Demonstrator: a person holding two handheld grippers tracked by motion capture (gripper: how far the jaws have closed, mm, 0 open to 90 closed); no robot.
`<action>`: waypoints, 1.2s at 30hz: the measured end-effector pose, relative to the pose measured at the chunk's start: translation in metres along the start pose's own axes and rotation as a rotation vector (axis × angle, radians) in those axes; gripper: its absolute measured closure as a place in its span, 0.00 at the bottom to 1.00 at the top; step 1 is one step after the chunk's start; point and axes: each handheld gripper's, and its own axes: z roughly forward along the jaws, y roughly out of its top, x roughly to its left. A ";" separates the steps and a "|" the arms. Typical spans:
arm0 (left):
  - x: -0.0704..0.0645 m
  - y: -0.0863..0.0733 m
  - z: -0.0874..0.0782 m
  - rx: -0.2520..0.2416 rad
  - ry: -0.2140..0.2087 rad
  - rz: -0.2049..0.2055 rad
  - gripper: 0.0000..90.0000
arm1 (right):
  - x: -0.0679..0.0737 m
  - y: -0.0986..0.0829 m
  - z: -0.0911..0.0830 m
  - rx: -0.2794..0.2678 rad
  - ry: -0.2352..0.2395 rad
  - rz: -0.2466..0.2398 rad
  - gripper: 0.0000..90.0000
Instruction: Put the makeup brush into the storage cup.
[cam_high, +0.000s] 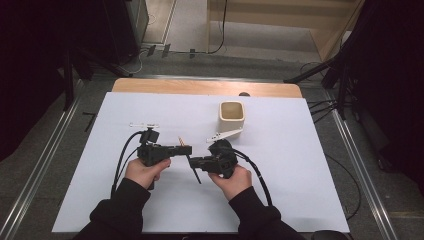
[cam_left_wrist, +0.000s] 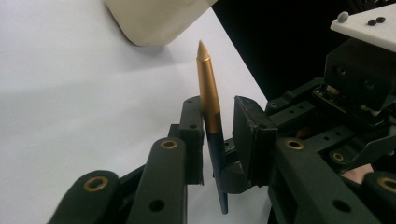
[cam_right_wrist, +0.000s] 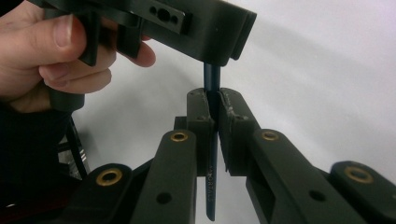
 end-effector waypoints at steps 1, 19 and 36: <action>0.000 0.000 0.000 0.000 0.000 0.000 0.83 | 0.000 0.000 0.000 0.000 0.000 0.000 0.94; 0.008 -0.002 -0.002 0.002 -0.057 -0.070 0.93 | 0.005 0.000 0.000 -0.022 -0.017 -0.045 0.78; -0.005 0.005 -0.011 0.098 -0.068 0.081 0.93 | -0.010 -0.008 -0.003 -0.053 0.220 -0.152 0.31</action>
